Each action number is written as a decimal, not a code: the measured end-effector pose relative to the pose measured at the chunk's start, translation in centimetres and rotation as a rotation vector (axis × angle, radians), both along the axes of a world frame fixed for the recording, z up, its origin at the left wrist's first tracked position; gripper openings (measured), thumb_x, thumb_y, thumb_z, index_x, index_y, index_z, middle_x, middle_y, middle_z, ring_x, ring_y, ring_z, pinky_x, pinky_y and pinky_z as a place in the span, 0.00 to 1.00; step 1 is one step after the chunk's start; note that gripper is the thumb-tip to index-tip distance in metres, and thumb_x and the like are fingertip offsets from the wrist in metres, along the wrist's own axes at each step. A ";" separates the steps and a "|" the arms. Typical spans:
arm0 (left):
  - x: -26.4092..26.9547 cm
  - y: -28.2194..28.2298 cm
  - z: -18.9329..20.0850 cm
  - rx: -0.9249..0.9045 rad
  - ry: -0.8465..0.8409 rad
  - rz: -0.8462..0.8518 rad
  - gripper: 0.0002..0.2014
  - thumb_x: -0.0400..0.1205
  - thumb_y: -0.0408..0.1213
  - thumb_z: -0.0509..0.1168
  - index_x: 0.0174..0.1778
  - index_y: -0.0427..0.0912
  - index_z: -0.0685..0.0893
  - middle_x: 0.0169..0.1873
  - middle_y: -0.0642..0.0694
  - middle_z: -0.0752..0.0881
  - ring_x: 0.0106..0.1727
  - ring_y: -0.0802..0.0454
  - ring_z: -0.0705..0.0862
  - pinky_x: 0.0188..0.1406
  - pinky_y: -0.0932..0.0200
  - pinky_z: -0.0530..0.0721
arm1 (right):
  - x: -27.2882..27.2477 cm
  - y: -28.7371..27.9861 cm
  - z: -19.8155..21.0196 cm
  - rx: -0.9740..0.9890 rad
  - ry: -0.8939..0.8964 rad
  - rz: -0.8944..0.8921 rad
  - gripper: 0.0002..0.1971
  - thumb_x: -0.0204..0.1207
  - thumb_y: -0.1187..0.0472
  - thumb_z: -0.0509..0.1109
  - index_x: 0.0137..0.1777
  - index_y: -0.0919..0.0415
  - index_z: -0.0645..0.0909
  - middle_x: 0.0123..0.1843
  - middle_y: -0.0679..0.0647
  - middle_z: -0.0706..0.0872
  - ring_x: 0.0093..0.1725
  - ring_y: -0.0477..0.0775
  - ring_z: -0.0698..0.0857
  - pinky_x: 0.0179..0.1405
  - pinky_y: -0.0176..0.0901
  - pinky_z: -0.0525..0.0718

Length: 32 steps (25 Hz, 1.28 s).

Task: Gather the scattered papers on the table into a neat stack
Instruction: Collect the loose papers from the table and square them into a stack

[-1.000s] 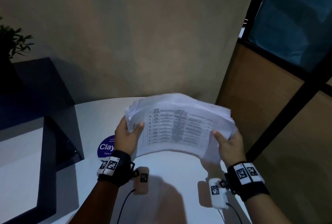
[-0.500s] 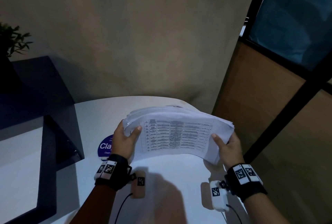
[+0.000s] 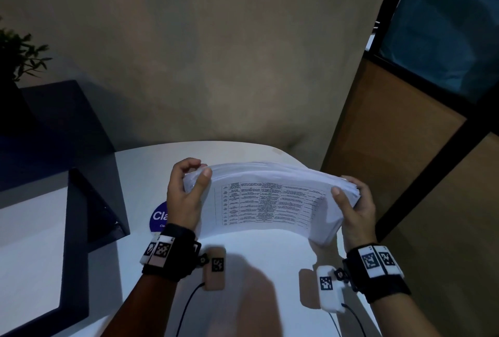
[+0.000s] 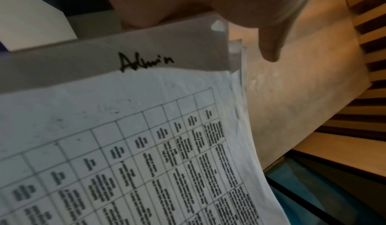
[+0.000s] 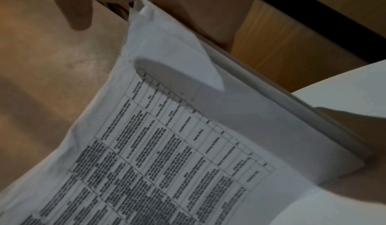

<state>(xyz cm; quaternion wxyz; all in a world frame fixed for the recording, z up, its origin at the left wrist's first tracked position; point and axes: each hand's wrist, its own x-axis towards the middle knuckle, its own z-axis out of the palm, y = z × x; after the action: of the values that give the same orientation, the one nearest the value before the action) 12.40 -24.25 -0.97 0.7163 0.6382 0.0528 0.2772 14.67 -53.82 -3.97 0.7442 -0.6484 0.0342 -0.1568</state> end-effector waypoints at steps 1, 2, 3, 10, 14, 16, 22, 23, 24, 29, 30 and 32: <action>0.3 -0.3 0.3 0.027 0.011 0.061 0.14 0.81 0.37 0.70 0.57 0.32 0.79 0.46 0.50 0.84 0.40 0.73 0.84 0.37 0.79 0.79 | 0.1 0.4 0.7 -0.004 0.004 -0.047 0.18 0.68 0.46 0.77 0.55 0.50 0.81 0.53 0.50 0.85 0.50 0.50 0.84 0.45 0.46 0.81; 0.6 -0.5 0.5 0.046 0.033 0.112 0.12 0.82 0.38 0.69 0.54 0.33 0.81 0.43 0.52 0.84 0.37 0.75 0.83 0.33 0.81 0.77 | 0.3 0.6 1.1 -0.015 0.024 -0.098 0.16 0.71 0.46 0.77 0.53 0.52 0.81 0.50 0.48 0.85 0.47 0.48 0.83 0.42 0.45 0.78; 0.8 -0.6 0.5 0.052 0.071 0.145 0.11 0.82 0.40 0.69 0.52 0.36 0.81 0.41 0.54 0.84 0.34 0.75 0.83 0.28 0.81 0.76 | 0.6 0.8 1.5 -0.028 0.060 -0.137 0.12 0.74 0.48 0.76 0.51 0.53 0.82 0.47 0.47 0.85 0.45 0.47 0.82 0.40 0.45 0.76; 0.9 -1.0 0.7 0.133 0.133 0.238 0.08 0.82 0.41 0.69 0.46 0.39 0.83 0.38 0.55 0.84 0.33 0.75 0.82 0.26 0.84 0.74 | 1.5 1.1 1.7 -0.092 0.170 -0.206 0.07 0.78 0.52 0.73 0.45 0.54 0.83 0.43 0.51 0.86 0.41 0.53 0.82 0.37 0.44 0.75; 1.5 -0.2 0.1 0.102 0.218 0.316 0.12 0.84 0.44 0.65 0.44 0.39 0.86 0.35 0.50 0.86 0.34 0.57 0.84 0.21 0.76 0.76 | 1.4 1.1 2.1 -0.100 0.157 -0.215 0.08 0.82 0.52 0.70 0.46 0.56 0.83 0.42 0.48 0.85 0.42 0.49 0.80 0.38 0.43 0.73; 1.4 -0.3 -0.1 0.107 0.199 0.288 0.14 0.86 0.43 0.62 0.43 0.39 0.87 0.35 0.50 0.87 0.32 0.62 0.84 0.22 0.77 0.76 | 1.1 1.0 2.1 -0.107 0.132 -0.197 0.11 0.82 0.50 0.69 0.44 0.57 0.82 0.42 0.47 0.85 0.41 0.49 0.80 0.38 0.44 0.73; 1.5 2.4 -2.2 -0.170 0.033 -0.019 0.32 0.75 0.65 0.66 0.64 0.42 0.77 0.65 0.45 0.84 0.63 0.45 0.84 0.59 0.45 0.83 | 0.0 -0.2 -0.3 -0.120 -0.022 -0.031 0.27 0.73 0.51 0.78 0.68 0.54 0.73 0.61 0.46 0.85 0.56 0.42 0.86 0.50 0.37 0.86; 1.2 2.3 -2.9 -0.199 0.053 -0.107 0.40 0.70 0.67 0.70 0.68 0.41 0.73 0.68 0.40 0.81 0.65 0.38 0.82 0.60 0.39 0.83 | -0.4 -0.3 -1.1 -0.146 -0.015 0.000 0.32 0.71 0.57 0.81 0.72 0.53 0.69 0.64 0.45 0.82 0.58 0.40 0.85 0.52 0.33 0.87; 0.9 2.0 -3.4 -0.210 0.098 -0.179 0.45 0.66 0.67 0.73 0.71 0.39 0.70 0.68 0.35 0.79 0.64 0.33 0.82 0.59 0.35 0.83 | -0.7 -0.3 -1.7 -0.173 -0.011 0.024 0.37 0.68 0.63 0.82 0.73 0.53 0.67 0.65 0.45 0.80 0.60 0.40 0.84 0.52 0.32 0.87; 1.7 2.9 -4.1 -0.289 0.141 -0.264 0.29 0.67 0.54 0.76 0.62 0.48 0.78 0.51 0.44 0.82 0.43 0.47 0.89 0.35 0.54 0.87 | -0.4 -1.2 -1.9 -0.155 -0.013 0.053 0.36 0.65 0.69 0.74 0.73 0.52 0.65 0.63 0.47 0.80 0.60 0.44 0.83 0.52 0.35 0.85; 1.6 2.7 -3.9 -0.282 0.135 -0.296 0.35 0.65 0.49 0.77 0.67 0.46 0.75 0.56 0.43 0.83 0.49 0.47 0.89 0.39 0.54 0.89 | -0.2 -1.1 -1.7 -0.169 0.017 0.076 0.35 0.68 0.71 0.75 0.71 0.50 0.66 0.64 0.50 0.79 0.61 0.49 0.81 0.50 0.35 0.84; 0.8 1.9 -3.6 -0.150 0.127 -0.314 0.42 0.67 0.38 0.78 0.75 0.43 0.65 0.61 0.45 0.82 0.58 0.55 0.87 0.47 0.60 0.89 | 0.3 -0.6 -1.9 -0.191 0.069 0.052 0.30 0.76 0.75 0.73 0.67 0.45 0.68 0.65 0.55 0.78 0.64 0.58 0.79 0.48 0.39 0.81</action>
<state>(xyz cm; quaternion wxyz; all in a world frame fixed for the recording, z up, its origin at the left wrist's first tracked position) 13.20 -22.34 -4.57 0.7916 0.5995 0.0184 0.1166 14.93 -54.41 -5.82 0.6813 -0.7220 0.0279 -0.1178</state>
